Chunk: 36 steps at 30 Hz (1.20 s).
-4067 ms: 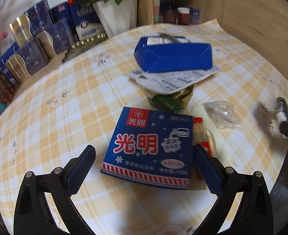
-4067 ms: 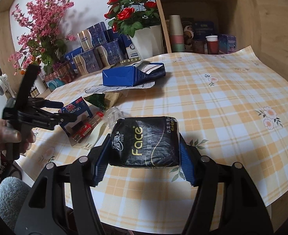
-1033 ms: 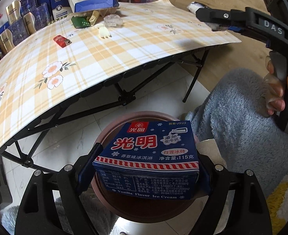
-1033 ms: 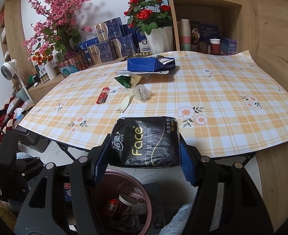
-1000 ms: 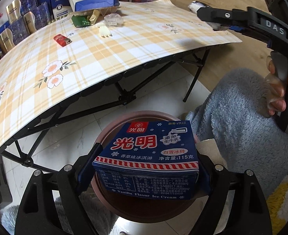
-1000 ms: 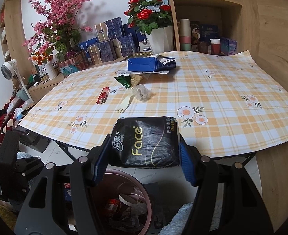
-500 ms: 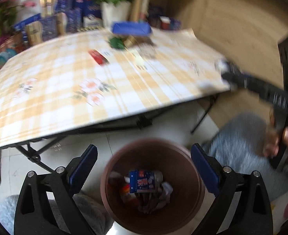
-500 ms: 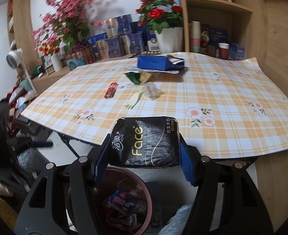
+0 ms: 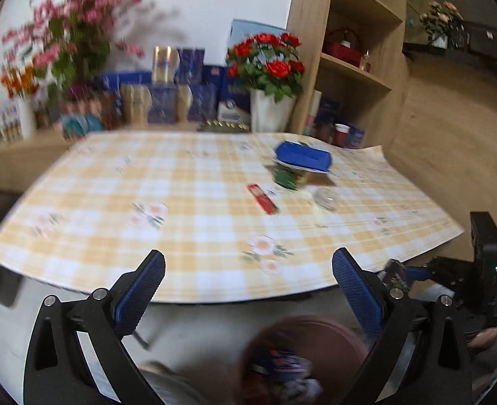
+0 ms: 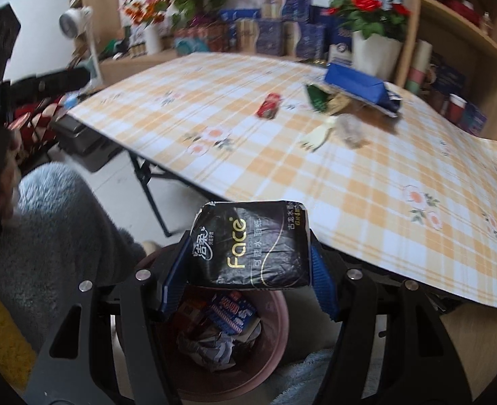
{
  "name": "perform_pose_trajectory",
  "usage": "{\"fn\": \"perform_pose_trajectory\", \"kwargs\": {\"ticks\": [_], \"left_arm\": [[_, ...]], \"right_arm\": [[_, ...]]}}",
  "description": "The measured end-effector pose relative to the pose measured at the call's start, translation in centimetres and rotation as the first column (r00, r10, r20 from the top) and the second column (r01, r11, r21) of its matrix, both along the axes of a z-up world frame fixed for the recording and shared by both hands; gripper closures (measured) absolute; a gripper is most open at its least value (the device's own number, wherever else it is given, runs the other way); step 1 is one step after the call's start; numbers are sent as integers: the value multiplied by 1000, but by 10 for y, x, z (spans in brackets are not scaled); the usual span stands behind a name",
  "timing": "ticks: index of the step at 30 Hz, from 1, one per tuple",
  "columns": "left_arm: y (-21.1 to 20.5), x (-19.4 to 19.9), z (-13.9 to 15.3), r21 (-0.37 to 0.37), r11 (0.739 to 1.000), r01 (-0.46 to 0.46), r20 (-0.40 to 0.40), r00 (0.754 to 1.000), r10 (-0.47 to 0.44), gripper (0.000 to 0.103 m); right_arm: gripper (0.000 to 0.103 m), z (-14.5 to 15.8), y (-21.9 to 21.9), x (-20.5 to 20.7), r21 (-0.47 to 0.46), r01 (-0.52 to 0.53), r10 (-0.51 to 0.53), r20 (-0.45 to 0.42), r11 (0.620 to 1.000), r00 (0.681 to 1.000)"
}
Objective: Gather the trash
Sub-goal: 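Lower the Face tissue pack into the bin and open the right tool, then reach the left tool to the red lighter and grasp it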
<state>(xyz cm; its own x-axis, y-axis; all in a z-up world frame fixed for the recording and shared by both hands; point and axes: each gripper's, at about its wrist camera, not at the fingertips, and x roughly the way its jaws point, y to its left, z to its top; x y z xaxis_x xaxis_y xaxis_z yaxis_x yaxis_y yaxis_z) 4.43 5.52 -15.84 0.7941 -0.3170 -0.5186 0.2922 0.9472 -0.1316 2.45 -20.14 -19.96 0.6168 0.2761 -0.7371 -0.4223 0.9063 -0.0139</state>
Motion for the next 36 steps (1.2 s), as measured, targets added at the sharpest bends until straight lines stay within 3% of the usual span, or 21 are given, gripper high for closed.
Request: {"fn": "perform_pose_trajectory", "kwargs": {"ticks": [2, 9, 17, 25, 36], "left_arm": [[8, 0, -4, 16, 1000, -20, 8, 1000, 20, 6], [26, 1, -18, -41, 994, -100, -28, 995, 99, 6], [22, 4, -24, -34, 995, -92, -54, 994, 90, 6], [24, 5, -26, -42, 994, -99, -67, 993, 96, 6], [24, 6, -27, -38, 994, -101, -73, 992, 98, 6]], "right_arm": [[38, -4, 7, 2, -13, -16, 16, -19, 1000, 1000], [38, -16, 23, 4, -52, -71, 68, -67, 996, 995], [37, -20, 28, 3, -76, -99, 92, -82, 992, 992], [13, -20, 29, 3, -86, -96, 90, -68, 992, 994], [8, -20, 29, 3, -105, -80, 74, -60, 991, 995]]}}
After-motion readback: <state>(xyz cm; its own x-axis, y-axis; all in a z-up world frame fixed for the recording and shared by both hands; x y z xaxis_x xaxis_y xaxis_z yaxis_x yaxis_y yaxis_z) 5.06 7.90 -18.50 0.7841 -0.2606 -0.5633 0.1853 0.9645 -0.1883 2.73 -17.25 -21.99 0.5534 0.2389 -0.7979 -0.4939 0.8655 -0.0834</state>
